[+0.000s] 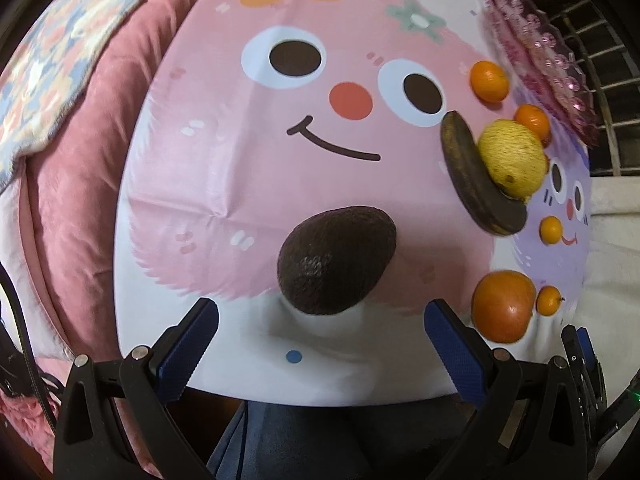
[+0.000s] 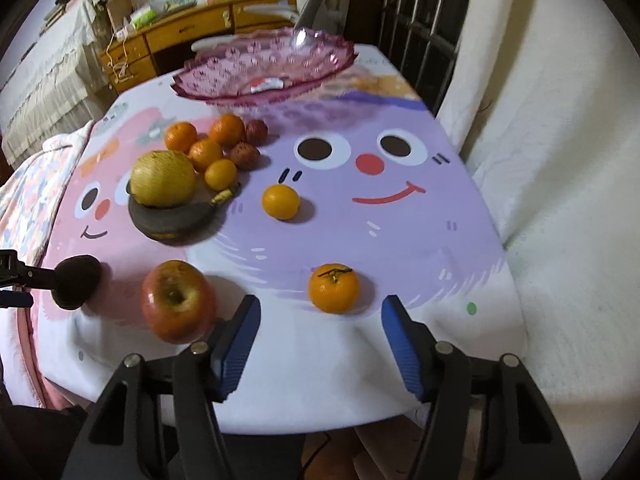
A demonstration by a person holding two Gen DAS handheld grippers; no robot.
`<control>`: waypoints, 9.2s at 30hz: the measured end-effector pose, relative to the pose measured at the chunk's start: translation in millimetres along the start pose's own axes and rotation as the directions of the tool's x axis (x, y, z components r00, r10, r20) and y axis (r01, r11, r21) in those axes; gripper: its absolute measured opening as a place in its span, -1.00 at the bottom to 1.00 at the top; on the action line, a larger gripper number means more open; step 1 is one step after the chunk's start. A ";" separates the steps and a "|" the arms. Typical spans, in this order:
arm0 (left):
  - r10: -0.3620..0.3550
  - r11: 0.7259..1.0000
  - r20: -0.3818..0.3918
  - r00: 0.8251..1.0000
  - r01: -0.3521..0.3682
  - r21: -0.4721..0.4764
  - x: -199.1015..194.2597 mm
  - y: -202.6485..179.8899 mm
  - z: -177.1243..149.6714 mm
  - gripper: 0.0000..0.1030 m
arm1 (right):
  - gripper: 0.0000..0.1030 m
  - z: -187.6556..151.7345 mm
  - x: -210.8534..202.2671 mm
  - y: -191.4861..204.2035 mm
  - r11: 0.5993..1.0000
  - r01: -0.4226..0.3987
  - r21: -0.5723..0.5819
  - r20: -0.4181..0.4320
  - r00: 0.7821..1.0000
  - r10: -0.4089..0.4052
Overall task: Organize fruits
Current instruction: 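Reach the left gripper to the dark avocado and close on it, then drop the avocado into the pink bowl while the right gripper moves a tangerine, then grasp the yellow-brown pear with the left gripper while the right gripper grasps the red apple, then lift pear and apple into the pink bowl and open both grippers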
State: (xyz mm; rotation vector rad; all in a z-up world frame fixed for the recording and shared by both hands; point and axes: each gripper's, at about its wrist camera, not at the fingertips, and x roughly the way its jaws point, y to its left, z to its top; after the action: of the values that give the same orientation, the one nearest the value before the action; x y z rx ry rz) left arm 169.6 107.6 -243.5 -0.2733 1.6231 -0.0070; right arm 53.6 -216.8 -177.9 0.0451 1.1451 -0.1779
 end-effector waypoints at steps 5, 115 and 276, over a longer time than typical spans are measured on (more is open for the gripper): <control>0.010 0.999 -0.039 0.999 -0.012 -0.047 16.8 -0.1 12.7 0.98 | 0.16 13.7 27.0 -5.4 1.000 -0.013 -0.023 -0.075 0.997 0.011; -0.185 0.878 0.154 0.971 0.092 0.470 -49.2 -248.0 225.8 0.58 | -0.76 129.5 74.3 -21.6 0.988 -0.153 0.004 0.017 0.988 0.153; -0.125 0.906 0.312 0.942 -0.019 0.422 -57.3 -248.0 197.0 0.78 | 0.30 238.7 80.5 3.6 0.939 -0.332 -0.094 0.016 0.942 0.334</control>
State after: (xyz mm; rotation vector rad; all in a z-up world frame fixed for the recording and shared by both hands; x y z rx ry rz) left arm 408.7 -90.9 -159.8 0.0177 1.2367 -0.3352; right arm 301.6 -253.0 -152.5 0.1549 1.0949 0.1745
